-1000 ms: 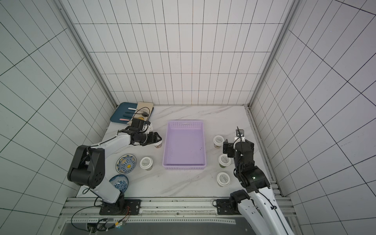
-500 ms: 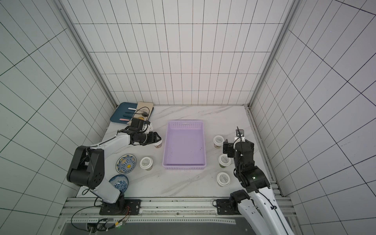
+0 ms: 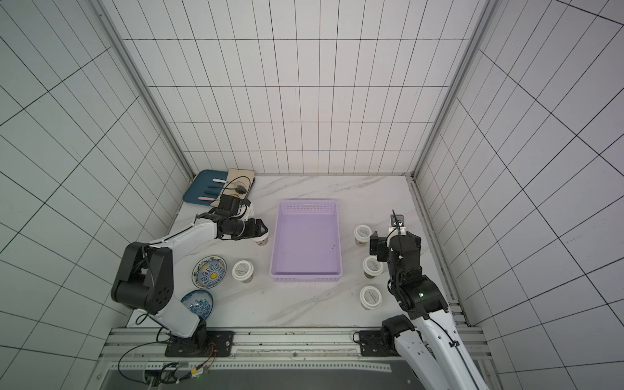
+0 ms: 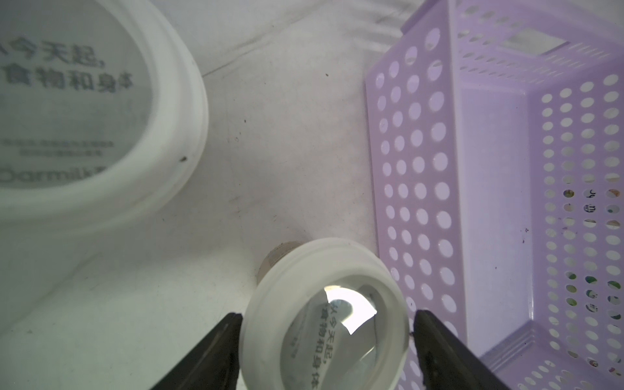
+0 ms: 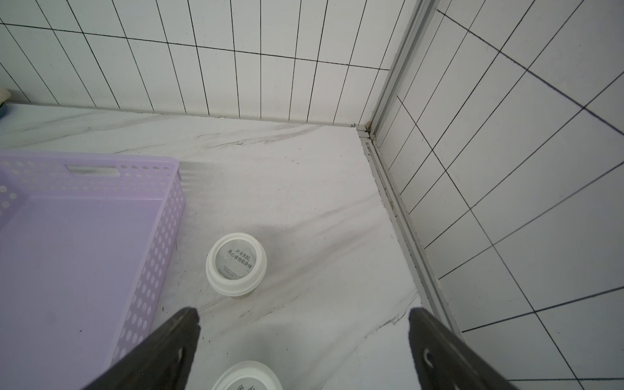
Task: Put the yogurt in the basket
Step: Pick up the yogurt from the center of the board.
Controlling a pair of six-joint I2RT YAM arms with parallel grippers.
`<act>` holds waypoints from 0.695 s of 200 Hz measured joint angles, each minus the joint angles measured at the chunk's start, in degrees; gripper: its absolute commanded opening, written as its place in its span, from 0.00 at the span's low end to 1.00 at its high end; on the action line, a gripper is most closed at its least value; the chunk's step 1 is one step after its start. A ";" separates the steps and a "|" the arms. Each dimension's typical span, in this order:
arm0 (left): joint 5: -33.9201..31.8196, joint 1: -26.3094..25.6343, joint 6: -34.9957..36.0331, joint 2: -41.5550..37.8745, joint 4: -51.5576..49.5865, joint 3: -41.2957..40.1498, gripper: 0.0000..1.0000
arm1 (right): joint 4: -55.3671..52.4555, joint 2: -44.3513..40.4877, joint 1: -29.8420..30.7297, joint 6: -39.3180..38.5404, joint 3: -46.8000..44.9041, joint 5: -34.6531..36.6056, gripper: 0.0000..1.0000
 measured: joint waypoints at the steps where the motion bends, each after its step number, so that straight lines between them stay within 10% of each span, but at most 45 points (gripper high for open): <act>1: -0.04 -0.04 0.02 0.00 0.00 0.00 0.85 | 0.00 0.00 0.00 0.00 0.00 0.00 0.99; 139: -2.38 -1.27 1.42 0.98 -1.53 0.59 0.78 | 0.02 -0.33 0.00 -0.02 0.00 0.04 0.99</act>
